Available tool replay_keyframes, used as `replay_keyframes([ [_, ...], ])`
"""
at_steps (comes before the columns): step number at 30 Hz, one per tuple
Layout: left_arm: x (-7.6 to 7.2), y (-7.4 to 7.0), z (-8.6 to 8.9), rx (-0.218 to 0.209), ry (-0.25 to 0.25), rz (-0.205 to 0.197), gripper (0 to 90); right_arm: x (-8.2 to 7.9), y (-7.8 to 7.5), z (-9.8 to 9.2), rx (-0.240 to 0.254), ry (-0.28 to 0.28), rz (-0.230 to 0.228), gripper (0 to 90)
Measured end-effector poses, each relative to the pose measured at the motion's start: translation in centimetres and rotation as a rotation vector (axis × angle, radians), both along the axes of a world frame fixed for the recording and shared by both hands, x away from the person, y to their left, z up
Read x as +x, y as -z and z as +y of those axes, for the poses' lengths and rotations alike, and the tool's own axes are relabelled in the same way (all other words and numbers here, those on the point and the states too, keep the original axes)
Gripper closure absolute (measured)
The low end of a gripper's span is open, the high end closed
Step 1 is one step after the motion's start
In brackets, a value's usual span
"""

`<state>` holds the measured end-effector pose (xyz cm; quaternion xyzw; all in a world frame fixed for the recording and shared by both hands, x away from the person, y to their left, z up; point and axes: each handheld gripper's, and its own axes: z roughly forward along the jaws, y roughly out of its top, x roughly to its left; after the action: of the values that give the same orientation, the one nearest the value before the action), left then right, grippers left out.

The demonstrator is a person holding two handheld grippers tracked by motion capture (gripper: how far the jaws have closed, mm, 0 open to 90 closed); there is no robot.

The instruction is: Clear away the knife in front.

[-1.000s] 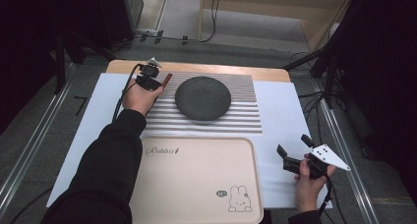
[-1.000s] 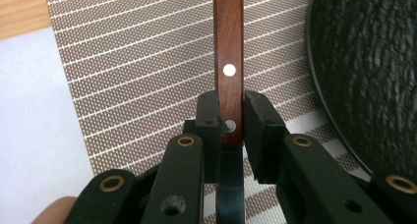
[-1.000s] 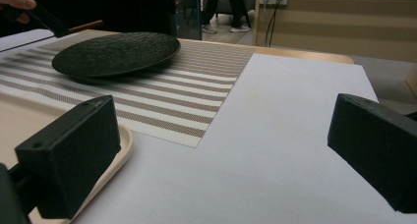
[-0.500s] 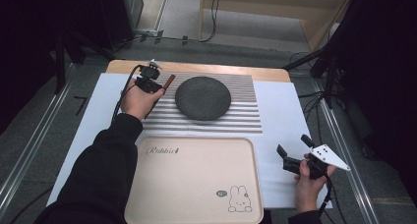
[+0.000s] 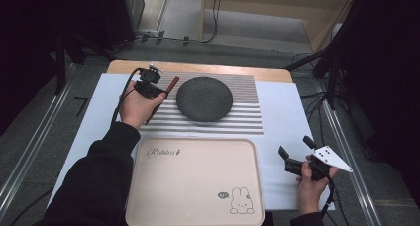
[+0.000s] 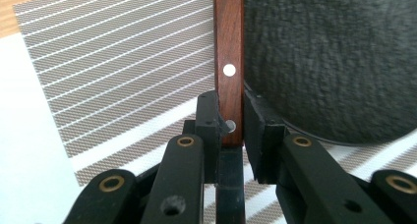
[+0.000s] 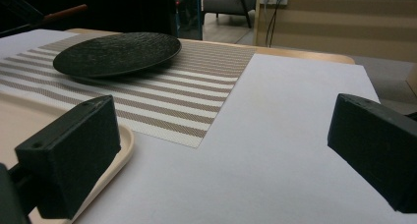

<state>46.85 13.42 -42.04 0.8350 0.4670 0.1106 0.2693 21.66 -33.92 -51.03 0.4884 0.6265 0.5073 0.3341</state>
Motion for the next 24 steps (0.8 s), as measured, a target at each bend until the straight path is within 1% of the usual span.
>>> replay_keyframes([
  [4,-0.9,-0.3,-0.1,-0.001,0.016,-0.008,76.7,0.0,0.0,0.0,-0.001,0.0,-0.001,0.0],
  [9,-2.2,-0.4,-0.3,-0.002,0.047,-0.006,76.7,0.0,0.0,0.0,0.0,0.0,0.001,0.0],
  [12,-2.9,-0.4,-0.4,-0.014,0.059,-0.003,76.7,0.0,0.0,0.0,0.001,0.0,0.0,0.0],
  [14,-3.4,-0.4,-0.4,-0.015,0.068,-0.006,76.7,0.0,0.0,0.1,0.0,0.0,-0.001,0.0],
  [16,-4.0,-0.4,-0.5,-0.022,0.076,-0.004,76.7,0.0,0.0,0.1,0.0,0.0,-0.001,0.0],
  [19,-4.9,-0.5,-0.5,-0.015,0.089,-0.014,76.7,-0.1,0.0,0.1,0.0,0.0,-0.001,0.0],
  [24,-6.5,-0.5,-0.4,-0.028,0.112,-0.008,76.7,-0.1,-0.1,0.1,-0.006,-0.002,-0.006,0.0],
])
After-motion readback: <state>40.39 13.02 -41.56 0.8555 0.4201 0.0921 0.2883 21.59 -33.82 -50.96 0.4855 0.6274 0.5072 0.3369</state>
